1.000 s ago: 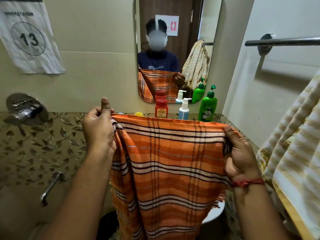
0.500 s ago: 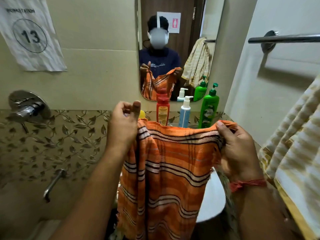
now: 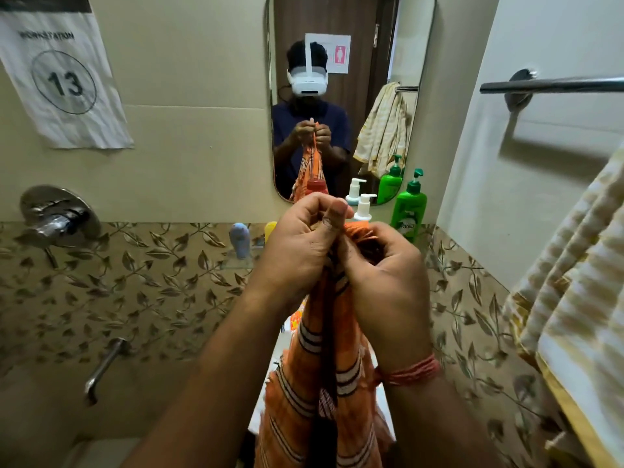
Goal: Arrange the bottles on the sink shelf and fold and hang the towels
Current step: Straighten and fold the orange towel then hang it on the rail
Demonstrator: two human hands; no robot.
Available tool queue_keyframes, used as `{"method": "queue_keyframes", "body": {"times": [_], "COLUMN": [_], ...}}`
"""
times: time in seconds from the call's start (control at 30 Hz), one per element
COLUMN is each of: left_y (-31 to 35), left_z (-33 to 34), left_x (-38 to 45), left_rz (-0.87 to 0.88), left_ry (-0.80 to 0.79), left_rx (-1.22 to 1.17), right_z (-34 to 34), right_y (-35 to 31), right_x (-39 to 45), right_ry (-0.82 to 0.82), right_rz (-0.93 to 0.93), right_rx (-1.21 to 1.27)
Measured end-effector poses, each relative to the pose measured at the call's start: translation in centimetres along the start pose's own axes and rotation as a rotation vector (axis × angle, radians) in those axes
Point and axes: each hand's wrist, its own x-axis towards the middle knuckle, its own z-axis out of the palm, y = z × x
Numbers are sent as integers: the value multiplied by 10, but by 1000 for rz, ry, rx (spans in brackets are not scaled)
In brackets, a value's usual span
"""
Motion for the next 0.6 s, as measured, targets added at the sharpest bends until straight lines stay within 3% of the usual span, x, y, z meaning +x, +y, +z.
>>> {"method": "queue_keyframes", "body": {"times": [0.2, 0.43, 0.6], "left_y": [-10, -17, -27], "left_z": [-8, -21, -30], "left_x": [-7, -12, -17], "left_rz": [-89, -82, -67], "left_ry": [-50, -74, -93], "left_rx": [-71, -146, -513], "right_z": [6, 6, -9], "right_y": [7, 4, 6], "right_x": [-4, -14, -10], "right_ry": [63, -328, -479], "right_rz": [-190, -217, -222], "right_rx": [-348, -407, -342]}}
